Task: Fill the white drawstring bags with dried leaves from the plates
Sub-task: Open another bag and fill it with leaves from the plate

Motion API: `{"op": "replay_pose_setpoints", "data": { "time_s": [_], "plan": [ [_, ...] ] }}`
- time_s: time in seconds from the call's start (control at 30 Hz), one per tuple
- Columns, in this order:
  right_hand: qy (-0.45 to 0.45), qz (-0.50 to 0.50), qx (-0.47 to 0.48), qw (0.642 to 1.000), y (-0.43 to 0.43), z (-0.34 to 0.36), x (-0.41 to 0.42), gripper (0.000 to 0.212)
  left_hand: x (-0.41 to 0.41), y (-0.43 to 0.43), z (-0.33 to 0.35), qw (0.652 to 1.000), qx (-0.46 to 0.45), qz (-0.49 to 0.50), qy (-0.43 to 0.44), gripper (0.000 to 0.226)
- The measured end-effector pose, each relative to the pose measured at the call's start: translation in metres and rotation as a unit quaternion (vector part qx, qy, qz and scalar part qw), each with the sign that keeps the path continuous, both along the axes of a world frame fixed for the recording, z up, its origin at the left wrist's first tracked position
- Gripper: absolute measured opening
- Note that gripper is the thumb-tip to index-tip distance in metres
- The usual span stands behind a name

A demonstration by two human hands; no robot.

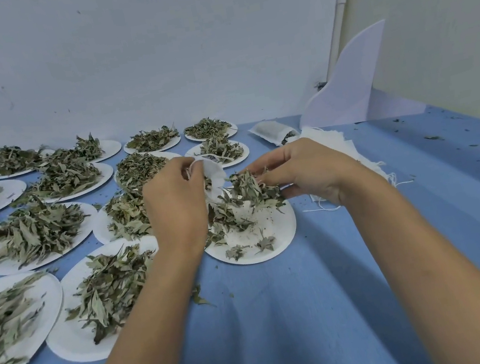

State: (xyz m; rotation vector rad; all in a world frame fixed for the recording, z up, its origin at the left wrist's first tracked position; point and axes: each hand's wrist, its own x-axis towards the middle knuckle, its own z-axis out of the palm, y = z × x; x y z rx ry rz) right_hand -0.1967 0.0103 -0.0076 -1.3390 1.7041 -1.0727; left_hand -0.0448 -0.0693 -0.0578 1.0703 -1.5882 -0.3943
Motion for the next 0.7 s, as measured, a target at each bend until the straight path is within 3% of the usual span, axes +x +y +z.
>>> {"op": "replay_pose_setpoints", "data": {
  "time_s": [0.13, 0.3, 0.53, 0.7],
  "plan": [
    [-0.013, 0.031, -0.008, 0.999, -0.001, 0.001, 0.002, 0.02, -0.007, 0.003, 0.0, 0.998, 0.022, -0.024, -0.048, 0.022],
    [0.014, -0.015, -0.011, 1.0, -0.006, -0.006, 0.009, 0.019, -0.007, 0.002, 0.003, 0.995, 0.062, -0.052, -0.052, 0.015],
    [0.054, -0.071, -0.035, 0.995, -0.014, -0.016, 0.016, 0.019, -0.01, -0.003, 0.003, 0.949, 0.239, -0.169, 0.114, 0.012],
    [0.128, -0.132, -0.07, 0.98, -0.018, -0.021, 0.017, 0.017, -0.013, -0.001, 0.004, 0.887, 0.339, -0.248, 0.193, 0.01]
  ]
}}
